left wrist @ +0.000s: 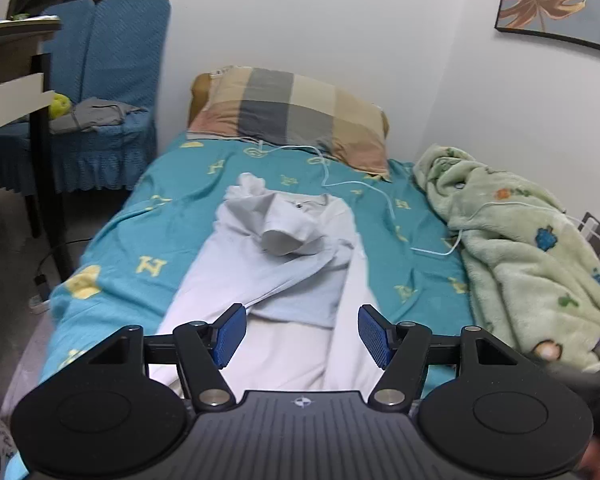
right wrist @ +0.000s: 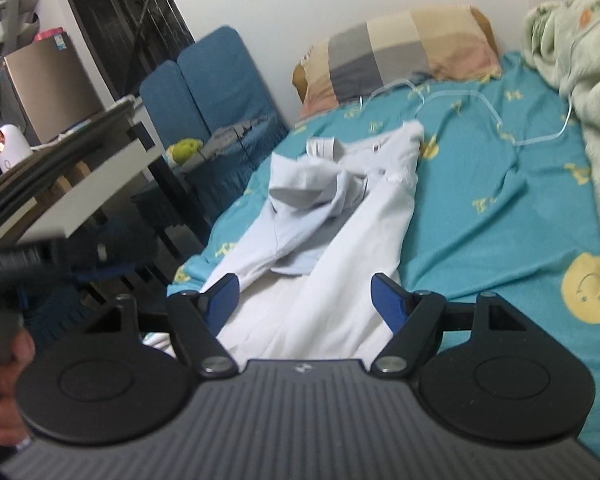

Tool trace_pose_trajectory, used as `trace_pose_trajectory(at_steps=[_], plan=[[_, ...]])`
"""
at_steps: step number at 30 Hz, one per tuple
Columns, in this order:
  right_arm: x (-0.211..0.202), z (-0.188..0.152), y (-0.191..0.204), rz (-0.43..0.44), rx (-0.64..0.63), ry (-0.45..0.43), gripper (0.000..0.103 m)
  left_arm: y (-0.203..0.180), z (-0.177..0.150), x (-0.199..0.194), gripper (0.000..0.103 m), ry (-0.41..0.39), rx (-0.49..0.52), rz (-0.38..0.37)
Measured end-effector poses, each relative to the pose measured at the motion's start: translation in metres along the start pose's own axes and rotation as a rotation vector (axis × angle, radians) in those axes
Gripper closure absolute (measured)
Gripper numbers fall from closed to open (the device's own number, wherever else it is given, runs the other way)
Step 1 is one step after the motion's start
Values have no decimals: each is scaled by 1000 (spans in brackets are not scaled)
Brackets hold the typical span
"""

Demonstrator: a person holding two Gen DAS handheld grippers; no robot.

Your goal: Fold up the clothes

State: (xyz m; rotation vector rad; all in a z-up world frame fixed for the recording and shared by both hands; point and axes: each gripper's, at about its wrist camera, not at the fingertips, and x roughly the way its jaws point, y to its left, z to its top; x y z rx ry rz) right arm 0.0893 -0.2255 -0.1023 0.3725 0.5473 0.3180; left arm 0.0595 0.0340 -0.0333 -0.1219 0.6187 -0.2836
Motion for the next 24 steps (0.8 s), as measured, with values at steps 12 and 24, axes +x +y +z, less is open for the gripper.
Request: trace_pose_trajectory(at_steps=[12, 24], plan=[[77, 60, 50, -50, -184, -7, 31, 42, -23, 17, 39, 40, -3, 36], [260, 67, 82, -323, -601, 104, 96, 72, -26, 48, 40, 76, -39, 31]])
